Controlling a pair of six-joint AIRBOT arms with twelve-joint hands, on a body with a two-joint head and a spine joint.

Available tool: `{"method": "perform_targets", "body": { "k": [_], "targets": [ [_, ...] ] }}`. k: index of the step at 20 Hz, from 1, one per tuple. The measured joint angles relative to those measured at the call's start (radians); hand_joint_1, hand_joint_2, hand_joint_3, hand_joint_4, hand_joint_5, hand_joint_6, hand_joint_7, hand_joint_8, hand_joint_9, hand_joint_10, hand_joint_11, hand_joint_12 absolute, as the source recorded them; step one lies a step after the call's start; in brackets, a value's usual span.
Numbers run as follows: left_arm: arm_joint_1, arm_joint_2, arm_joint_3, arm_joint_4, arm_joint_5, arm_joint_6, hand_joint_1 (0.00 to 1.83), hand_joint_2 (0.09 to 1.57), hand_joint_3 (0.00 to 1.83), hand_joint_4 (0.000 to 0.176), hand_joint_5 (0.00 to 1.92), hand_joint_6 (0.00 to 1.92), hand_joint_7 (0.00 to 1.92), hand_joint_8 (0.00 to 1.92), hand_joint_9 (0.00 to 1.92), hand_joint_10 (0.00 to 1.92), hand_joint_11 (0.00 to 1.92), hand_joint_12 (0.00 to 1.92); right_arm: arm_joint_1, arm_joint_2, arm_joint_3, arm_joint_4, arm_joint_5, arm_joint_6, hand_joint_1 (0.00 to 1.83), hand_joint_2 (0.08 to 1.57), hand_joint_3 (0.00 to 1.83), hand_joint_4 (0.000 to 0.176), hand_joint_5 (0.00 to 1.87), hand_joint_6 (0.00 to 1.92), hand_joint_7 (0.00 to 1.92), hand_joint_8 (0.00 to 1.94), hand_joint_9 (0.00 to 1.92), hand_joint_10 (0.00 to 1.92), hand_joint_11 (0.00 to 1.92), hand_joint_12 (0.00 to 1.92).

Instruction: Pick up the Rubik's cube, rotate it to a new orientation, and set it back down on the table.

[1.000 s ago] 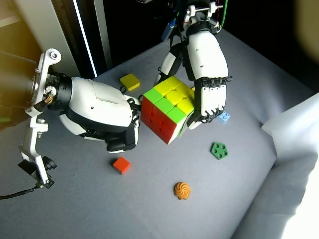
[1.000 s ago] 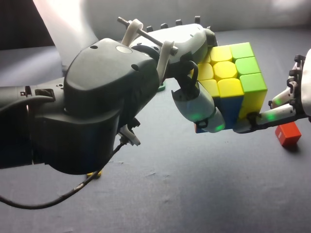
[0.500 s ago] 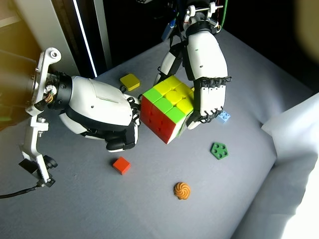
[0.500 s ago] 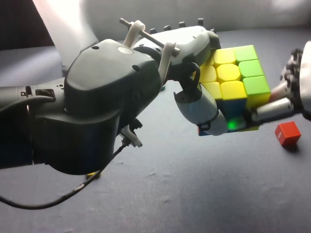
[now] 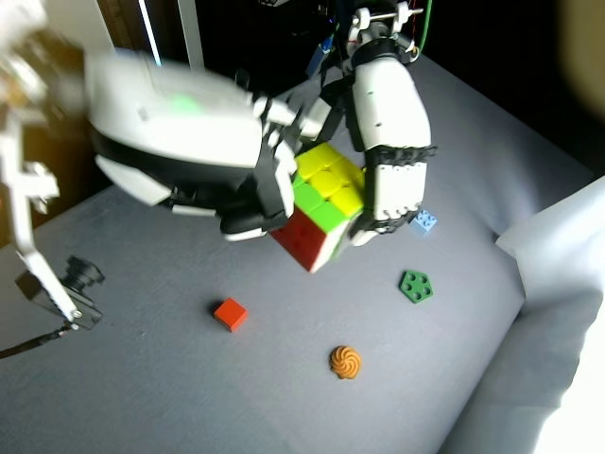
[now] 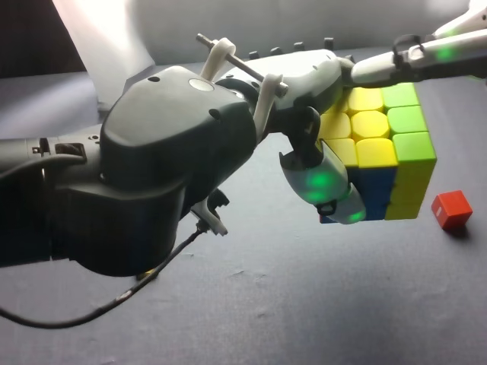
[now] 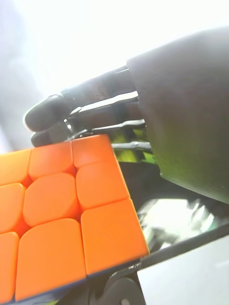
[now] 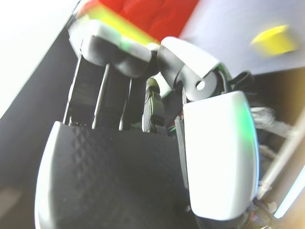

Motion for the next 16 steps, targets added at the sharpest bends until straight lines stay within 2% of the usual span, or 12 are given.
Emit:
{"method": "perform_targets", "body": {
  "k": [2, 3, 6, 10, 13, 16],
  "targets": [
    [0.007, 0.000, 0.012, 0.022, 0.010, 0.000, 1.33, 1.23, 0.00, 0.000, 0.81, 1.20, 0.77, 1.37, 0.60, 1.57, 0.36, 1.59, 0.021, 0.012, 0.000, -0.009, -0.003, -0.003, 1.32, 1.01, 0.70, 0.176, 0.03, 0.00, 0.62, 1.82, 1.02, 1.92, 1.04, 1.92],
    [0.014, 0.005, 0.013, 0.029, 0.011, -0.002, 1.33, 1.23, 0.00, 0.000, 0.81, 1.19, 0.77, 1.35, 0.61, 1.58, 0.35, 1.59, 0.035, 0.015, 0.002, 0.005, -0.027, -0.010, 1.31, 1.02, 0.65, 0.176, 0.03, 0.00, 0.63, 1.79, 1.01, 1.92, 1.03, 1.92],
    [0.037, 0.013, 0.014, 0.080, 0.028, -0.034, 1.34, 1.22, 0.00, 0.000, 0.83, 1.10, 0.79, 1.35, 0.64, 1.57, 0.40, 1.57, 0.042, 0.011, 0.020, 0.014, -0.106, -0.010, 1.31, 1.01, 0.67, 0.176, 0.01, 0.00, 0.63, 1.79, 1.01, 1.92, 1.02, 1.92],
    [0.081, 0.017, 0.035, 0.172, 0.076, -0.088, 1.34, 1.22, 0.00, 0.000, 0.83, 1.09, 0.79, 1.36, 0.63, 1.57, 0.38, 1.59, 0.043, 0.012, 0.059, 0.166, -0.140, -0.007, 1.33, 0.97, 0.72, 0.176, 0.04, 0.00, 0.66, 1.77, 1.01, 1.92, 1.01, 1.92],
    [0.111, 0.027, 0.047, 0.259, 0.124, -0.148, 1.34, 1.21, 0.00, 0.000, 0.83, 1.11, 0.79, 1.35, 0.64, 1.56, 0.41, 1.57, 0.043, 0.014, 0.065, 0.174, -0.150, 0.078, 1.33, 0.95, 0.79, 0.176, 0.09, 0.00, 0.66, 1.81, 1.03, 1.92, 1.02, 1.92],
    [0.140, 0.037, 0.061, 0.327, 0.166, -0.176, 1.34, 1.22, 0.00, 0.000, 0.81, 1.12, 0.79, 1.36, 0.63, 1.58, 0.38, 1.63, 0.043, 0.013, 0.066, 0.174, -0.130, 0.177, 1.32, 1.00, 0.70, 0.176, 0.06, 0.00, 0.63, 1.80, 1.02, 1.92, 1.03, 1.92]
  ]
}}
